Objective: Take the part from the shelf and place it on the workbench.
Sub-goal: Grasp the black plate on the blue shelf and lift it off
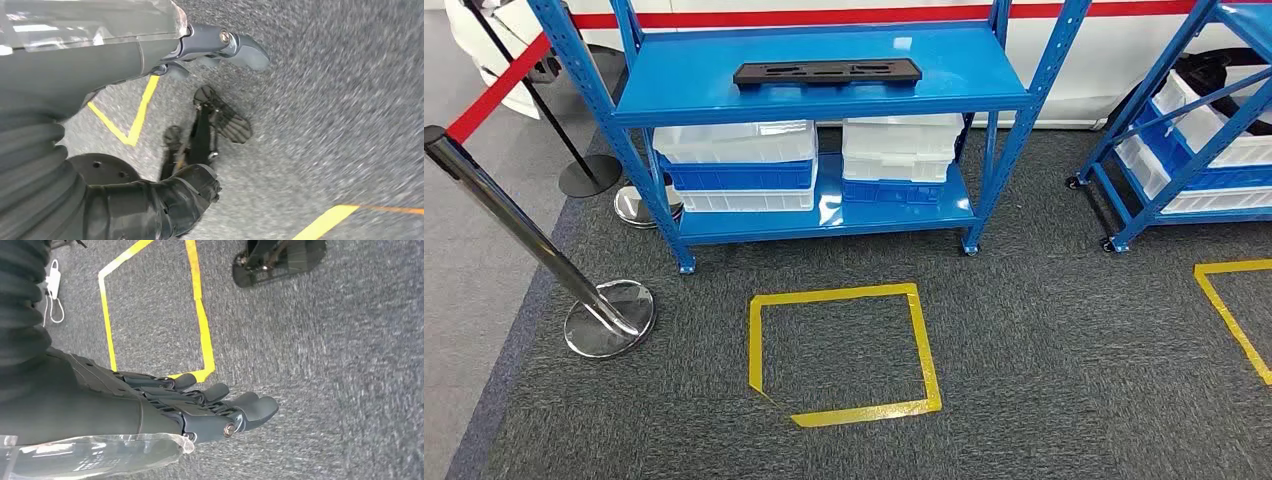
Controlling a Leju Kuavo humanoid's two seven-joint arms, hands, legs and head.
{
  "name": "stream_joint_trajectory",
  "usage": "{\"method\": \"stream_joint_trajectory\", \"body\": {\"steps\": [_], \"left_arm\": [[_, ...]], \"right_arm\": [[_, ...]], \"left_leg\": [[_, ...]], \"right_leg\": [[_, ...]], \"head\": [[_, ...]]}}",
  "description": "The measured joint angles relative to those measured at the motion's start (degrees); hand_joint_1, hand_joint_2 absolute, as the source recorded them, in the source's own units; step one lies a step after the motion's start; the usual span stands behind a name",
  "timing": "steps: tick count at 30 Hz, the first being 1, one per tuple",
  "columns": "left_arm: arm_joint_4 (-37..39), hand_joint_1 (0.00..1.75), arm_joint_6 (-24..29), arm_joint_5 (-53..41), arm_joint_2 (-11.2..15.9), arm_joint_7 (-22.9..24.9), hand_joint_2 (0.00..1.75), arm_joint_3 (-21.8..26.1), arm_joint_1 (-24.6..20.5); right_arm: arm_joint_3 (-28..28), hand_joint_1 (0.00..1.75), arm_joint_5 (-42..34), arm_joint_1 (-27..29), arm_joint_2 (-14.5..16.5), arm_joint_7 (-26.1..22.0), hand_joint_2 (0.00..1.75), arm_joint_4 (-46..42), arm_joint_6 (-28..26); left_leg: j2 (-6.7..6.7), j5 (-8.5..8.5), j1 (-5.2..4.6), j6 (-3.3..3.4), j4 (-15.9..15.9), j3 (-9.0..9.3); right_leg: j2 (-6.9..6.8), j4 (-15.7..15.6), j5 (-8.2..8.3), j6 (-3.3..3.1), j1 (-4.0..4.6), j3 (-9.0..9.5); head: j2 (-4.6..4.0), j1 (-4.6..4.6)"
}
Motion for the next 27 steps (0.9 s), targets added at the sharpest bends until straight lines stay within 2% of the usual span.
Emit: {"method": "stream_joint_trajectory", "body": {"steps": [2, 3, 4, 5, 7, 9, 10, 12, 14, 15, 16, 17, 18, 20, 21, 23, 25, 27], "left_arm": [[0.19, 0.00, -0.15, -0.25, -0.21, -0.45, 1.75, 1.28, -0.21], [0.37, 0.00, -0.38, -0.44, -0.38, -0.86, 1.75, 2.47, -0.41], [0.51, 0.00, -0.69, -0.68, -0.48, -1.27, 1.31, 3.48, -0.63], [0.66, 0.00, -1.14, -0.89, -0.55, -1.67, 0.87, 4.35, -0.89], [1.08, 0.00, -2.46, -1.44, -0.62, -2.48, 0.00, 6.04, -1.45], [1.42, 0.00, -3.72, -1.86, -0.79, -3.07, 0.00, 7.27, -1.74], [1.48, 0.00, -4.13, -2.00, -0.86, -3.26, 0.00, 7.54, -1.80], [1.57, 0.00, -4.92, -2.42, -0.93, -3.62, 0.00, 8.00, -1.98], [1.72, 0.00, -5.99, -3.26, -0.97, -4.16, 0.00, 8.70, -2.10], [1.77, 0.00, -6.53, -3.88, -1.02, -4.45, 0.00, 8.94, -2.06], [1.79, 0.00, -6.96, -4.53, -1.08, -4.68, 0.00, 9.01, -1.96], [1.80, 0.00, -7.33, -5.20, -1.15, -4.85, 0.00, 9.01, -1.85], [1.80, 0.00, -7.64, -5.84, -1.20, -4.94, 0.00, 9.02, -1.78], [1.80, 0.00, -8.27, -6.98, -1.24, -4.96, 0.00, 9.06, -1.75], [1.80, 0.00, -8.61, -7.47, -1.24, -4.91, 0.00, 9.08, -1.75], [1.80, 0.00, -9.31, -8.31, -1.25, -4.69, 0.00, 9.08, -1.70], [1.80, 0.00, -9.92, -9.01, -1.32, -4.37, 0.00, 9.10, -1.61], [1.80, 0.00, -10.38, -9.56, -1.41, -3.99, 0.00, 9.12, -1.63]], "right_arm": [[-1.10, 0.00, 0.96, -0.17, 0.00, -0.40, 0.00, 0.07, -0.40], [-2.12, 0.00, 1.84, -0.41, 0.00, -0.76, 0.00, 0.13, -0.77], [-3.09, 0.00, 2.70, -0.70, 0.01, -1.09, 0.00, 0.22, -1.12], [-3.98, 0.00, 3.55, -1.03, -0.01, -1.40, 0.00, 0.31, -1.42], [-5.71, 0.00, 5.29, -1.55, -0.08, -2.01, 0.00, 0.51, -1.89], [-6.93, 0.00, 6.66, -1.78, -0.19, -2.54, 0.00, 0.62, -2.18], [-7.27, 0.00, 7.05, -1.89, -0.23, -2.88, 0.00, 0.65, -2.21], [-7.76, 0.00, 7.75, -2.47, -0.39, -4.09, 0.00, 0.57, -2.07], [-8.36, 0.00, 9.21, -3.77, -0.83, -6.46, 0.00, -0.01, -2.06], [-8.54, 0.00, 10.14, -4.60, -1.08, -7.75, 0.00, -0.56, -2.18], [-8.60, 0.00, 11.06, -5.43, -1.30, -8.90, 0.00, -1.32, -2.36], [-8.61, 0.00, 11.95, -6.21, -1.40, -9.78, 0.00, -2.27, -2.54], [-8.60, 0.00, 12.83, -6.95, -1.48, -10.39, 0.00, -3.39, -2.66], [-8.39, 0.00, 14.59, -8.57, -1.38, -10.99, 0.00, -5.68, -2.57], [-8.08, 0.00, 15.52, -9.47, -1.31, -11.06, 0.00, -6.70, -2.31], [-6.80, 0.00, 17.45, -11.50, -1.20, -10.90, 0.00, -8.33, -1.50], [-4.71, 0.00, 19.64, -13.60, -1.03, -10.45, 0.00, -9.60, -0.68], [-2.27, 0.00, 21.99, -15.82, -0.47, -9.75, 0.00, -10.29, -0.05]], "left_leg": [[-0.05, -0.28, 0.22, -0.40, 0.39, 0.00], [-0.08, -0.60, 0.43, -0.86, 0.84, -0.04], [-0.11, -0.97, 0.47, -1.41, 1.35, -0.23], [-0.11, -1.23, 0.45, -1.97, 1.76, -0.42], [-0.13, -1.38, 0.31, -2.81, 2.00, -0.68], [-0.18, -1.48, 0.52, -3.37, 2.02, -0.60], [-0.18, -2.10, 0.61, -3.55, 2.78, -0.86], [-0.19, -4.99, 0.60, -3.54, 7.60, -3.05], [-0.19, -8.00, 0.39, -3.25, 14.80, -6.72], [-0.19, -8.31, 0.24, -3.04, 16.99, -7.93], [-0.19, -7.58, 0.09, -2.76, 17.30, -8.25], [-0.19, -5.87, -0.10, -2.38, 15.43, -7.55], [-0.19, -3.68, -0.32, -1.88, 12.07, -6.14], [-0.19, -0.91, -0.84, -1.08, 5.59, -3.52], [-0.20, -0.43, -1.07, -0.92, 3.83, -2.94], [-0.23, -0.26, -1.33, -0.89, 2.94, -2.98], [-0.18, 0.32, -1.07, -0.44, 2.26, -2.76], [-0.12, 0.93, -0.77, 0.11, 1.58, -2.56]], "right_leg": [[-0.09, -4.16, 2.60, 0.23, -0.25, 1.96], [-0.14, -7.88, 4.37, 0.45, -0.43, 3.73], [-0.09, -11.00, 5.51, 0.37, -0.35, 5.15], [0.00, -12.95, 5.98, 0.02, -0.24, 6.00], [0.22, -13.42, 5.65, -1.15, 0.21, 6.03], [0.17, -13.48, 5.77, -2.19, 0.22, 5.94], [0.11, -13.60, 5.88, -2.66, 0.20, 5.93], [-0.01, -13.79, 6.11, -3.43, 0.32, 5.82], [0.04, -13.77, 6.22, -3.83, 0.71, 5.59], [0.10, -13.76, 6.25, -3.91, 0.92, 5.56], [0.15, -13.75, 6.25, -3.96, 1.12, 5.61], [0.15, -13.74, 6.24, -3.98, 1.30, 5.72], [0.11, -13.74, 6.22, -3.99, 1.45, 5.85], [-0.09, -13.67, 6.21, -3.88, 1.74, 5.86], [-0.18, -13.65, 6.29, -3.69, 1.78, 5.73], [-0.25, -13.80, 6.57, -3.15, 1.71, 5.53], [-0.28, -13.53, 6.29, -2.54, 1.63, 5.42], [-0.29, -9.88, 3.81, -2.11, 1.58, 3.81]], "head": [[0.00, 0.00], [0.00, 0.00], [0.01, 0.00], [0.01, -0.04], [0.01, -0.08], [0.01, -0.08], [0.00, -0.08], [0.00, -0.09], [0.00, -0.09], [0.00, -0.09], [0.00, -0.09], [0.00, -0.09], [0.00, -0.09], [0.00, -0.08], [-0.01, -0.08], [-0.01, -0.07], [0.00, -0.05], [0.01, 0.01]]}}
